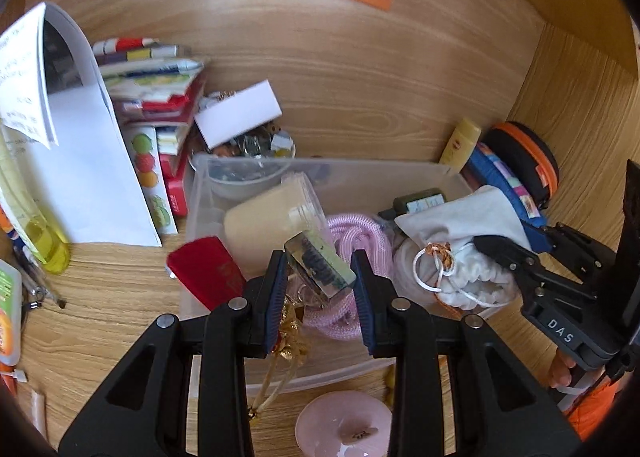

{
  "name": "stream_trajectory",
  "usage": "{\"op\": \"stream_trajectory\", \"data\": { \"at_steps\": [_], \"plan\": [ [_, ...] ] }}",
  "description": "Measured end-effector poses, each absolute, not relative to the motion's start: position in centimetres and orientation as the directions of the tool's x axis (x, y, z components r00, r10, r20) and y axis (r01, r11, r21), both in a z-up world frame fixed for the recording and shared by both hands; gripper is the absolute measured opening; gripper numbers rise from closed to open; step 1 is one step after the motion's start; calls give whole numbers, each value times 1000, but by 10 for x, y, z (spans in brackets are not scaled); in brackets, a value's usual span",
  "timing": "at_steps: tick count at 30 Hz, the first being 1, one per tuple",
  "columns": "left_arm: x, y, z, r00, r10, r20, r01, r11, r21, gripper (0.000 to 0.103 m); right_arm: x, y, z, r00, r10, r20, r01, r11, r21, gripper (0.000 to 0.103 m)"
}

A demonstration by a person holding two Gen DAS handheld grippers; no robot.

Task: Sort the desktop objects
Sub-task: 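Carry the dark box with left gripper while right carries cloth bag into clear box, release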

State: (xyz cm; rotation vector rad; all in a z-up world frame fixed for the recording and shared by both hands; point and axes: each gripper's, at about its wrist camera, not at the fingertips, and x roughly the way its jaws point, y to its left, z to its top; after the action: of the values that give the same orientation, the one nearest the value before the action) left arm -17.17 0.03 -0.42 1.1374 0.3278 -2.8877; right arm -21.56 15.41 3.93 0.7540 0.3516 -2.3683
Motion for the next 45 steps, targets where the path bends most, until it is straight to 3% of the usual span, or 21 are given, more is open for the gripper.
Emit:
{"op": "stream_trajectory", "data": {
  "at_steps": [12, 15, 17, 25, 28, 35, 45],
  "plan": [
    [-170, -1, -12, -722, 55, -690, 100, -978, -183, 32, -211, 149, 34, -673, -453, -585, 623, -773, -119, 33],
    [-168, -1, -10, -721, 66, -690, 91, -978, -188, 32, -212, 149, 33, -679, -441, -587, 616, -777, -127, 41],
    [-166, -1, -8, -727, 68, -684, 84, -979, -187, 32, -212, 149, 33, -680, -438, -589, 613, -780, -128, 53],
    [-161, 10, -1, -747, 39, -664, 72, -988, -139, 32, -200, 146, 36, -680, -458, -572, 638, -754, -155, 68],
    [-154, 10, 5, -762, 0, -648, 97, -989, -114, 37, -197, 147, 40, -686, -467, -557, 638, -754, -153, 76],
    [-125, 2, 24, -806, -62, -589, 157, -981, -112, 56, -193, 154, 49, -671, -512, -537, 655, -748, -105, 79],
    [-86, 9, 21, -787, -101, -609, 181, -981, -71, 78, -173, 158, 59, -650, -570, -503, 688, -722, -71, 80]
  ]
}}
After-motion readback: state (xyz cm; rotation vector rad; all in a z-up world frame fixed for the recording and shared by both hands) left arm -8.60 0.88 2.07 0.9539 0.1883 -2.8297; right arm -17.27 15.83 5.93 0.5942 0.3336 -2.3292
